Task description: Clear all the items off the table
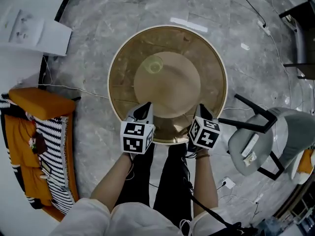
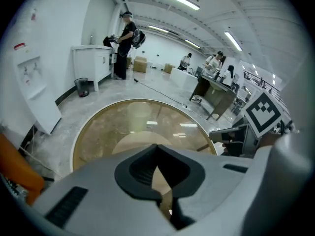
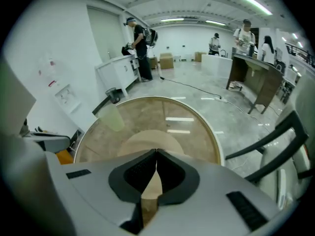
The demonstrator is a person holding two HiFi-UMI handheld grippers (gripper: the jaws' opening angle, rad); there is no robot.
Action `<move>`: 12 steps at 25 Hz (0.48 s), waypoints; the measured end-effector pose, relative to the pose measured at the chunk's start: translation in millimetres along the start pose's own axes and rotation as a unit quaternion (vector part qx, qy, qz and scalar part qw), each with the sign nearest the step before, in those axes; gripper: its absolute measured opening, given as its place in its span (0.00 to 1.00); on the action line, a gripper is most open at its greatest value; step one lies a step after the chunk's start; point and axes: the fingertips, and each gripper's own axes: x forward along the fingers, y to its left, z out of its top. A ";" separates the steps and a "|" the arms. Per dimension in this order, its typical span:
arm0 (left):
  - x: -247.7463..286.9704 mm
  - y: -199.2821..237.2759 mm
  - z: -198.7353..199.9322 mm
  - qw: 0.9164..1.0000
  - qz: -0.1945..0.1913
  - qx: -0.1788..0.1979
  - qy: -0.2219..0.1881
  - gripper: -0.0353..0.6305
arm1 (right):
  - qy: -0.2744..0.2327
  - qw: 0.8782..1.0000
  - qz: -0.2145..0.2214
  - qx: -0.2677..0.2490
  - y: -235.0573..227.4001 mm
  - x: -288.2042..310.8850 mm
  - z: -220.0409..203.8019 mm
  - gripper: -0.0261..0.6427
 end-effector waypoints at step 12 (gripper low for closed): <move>-26.2 113.1 -26.9 0.993 0.063 -0.100 -0.016 0.06 | -0.005 0.992 0.083 -0.090 124.8 55.5 54.3 0.16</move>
